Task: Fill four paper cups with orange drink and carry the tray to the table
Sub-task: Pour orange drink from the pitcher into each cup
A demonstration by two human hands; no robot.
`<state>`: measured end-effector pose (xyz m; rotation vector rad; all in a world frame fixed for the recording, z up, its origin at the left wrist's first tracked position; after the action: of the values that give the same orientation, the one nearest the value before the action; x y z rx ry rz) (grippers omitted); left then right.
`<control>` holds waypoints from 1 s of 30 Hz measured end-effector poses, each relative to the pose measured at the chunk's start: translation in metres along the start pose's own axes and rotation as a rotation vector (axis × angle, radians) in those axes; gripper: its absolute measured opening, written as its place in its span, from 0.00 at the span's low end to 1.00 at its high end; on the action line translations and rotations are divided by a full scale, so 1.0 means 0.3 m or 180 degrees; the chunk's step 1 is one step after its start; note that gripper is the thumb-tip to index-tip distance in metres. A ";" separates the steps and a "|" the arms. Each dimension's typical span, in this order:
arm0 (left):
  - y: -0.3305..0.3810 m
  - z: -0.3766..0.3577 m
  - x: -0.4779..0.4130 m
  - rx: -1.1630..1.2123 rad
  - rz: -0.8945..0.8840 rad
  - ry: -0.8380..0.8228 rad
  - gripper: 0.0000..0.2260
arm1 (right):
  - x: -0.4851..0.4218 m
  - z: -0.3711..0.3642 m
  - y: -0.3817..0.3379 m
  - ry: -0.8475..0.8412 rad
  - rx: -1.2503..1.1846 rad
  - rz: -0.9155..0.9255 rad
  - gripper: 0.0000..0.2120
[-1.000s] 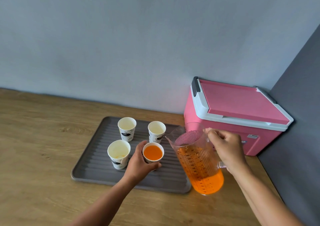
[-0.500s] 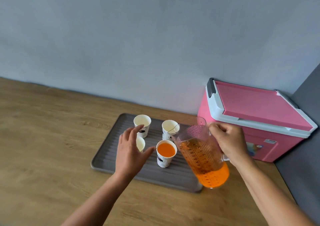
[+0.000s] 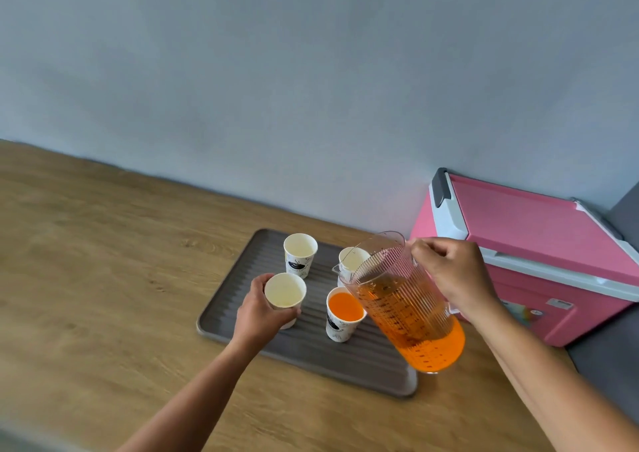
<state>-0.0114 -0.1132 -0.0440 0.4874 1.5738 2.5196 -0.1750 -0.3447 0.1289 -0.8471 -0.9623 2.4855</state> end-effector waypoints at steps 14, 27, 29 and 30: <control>0.148 0.034 0.064 0.0561 -0.0687 -0.0471 0.37 | -0.056 -0.022 -0.075 -0.0325 0.0404 0.0270 0.12; 0.136 0.035 0.076 0.0448 -0.0700 -0.0483 0.38 | -0.071 -0.043 -0.102 -0.0532 0.0693 0.0366 0.12; 0.134 0.034 0.077 0.0449 -0.0709 -0.0497 0.38 | -0.072 -0.046 -0.107 -0.0553 0.0720 0.0378 0.11; 0.132 0.033 0.078 0.0454 -0.0714 -0.0499 0.38 | -0.073 -0.047 -0.108 -0.0569 0.0733 0.0381 0.11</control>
<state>-0.0277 -0.1159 0.0001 0.4820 1.6539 2.1622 -0.1460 -0.3258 0.1519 -0.6345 -0.6773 2.7455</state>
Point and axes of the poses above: each hand's wrist, its own x-axis away from the middle knuckle, its own z-axis out of the back of the hand, y = z × x, the point moved 2 cm from there along -x, towards the middle knuckle, and after that the axes turned 8 degrees about z, right-handed, at the moved point
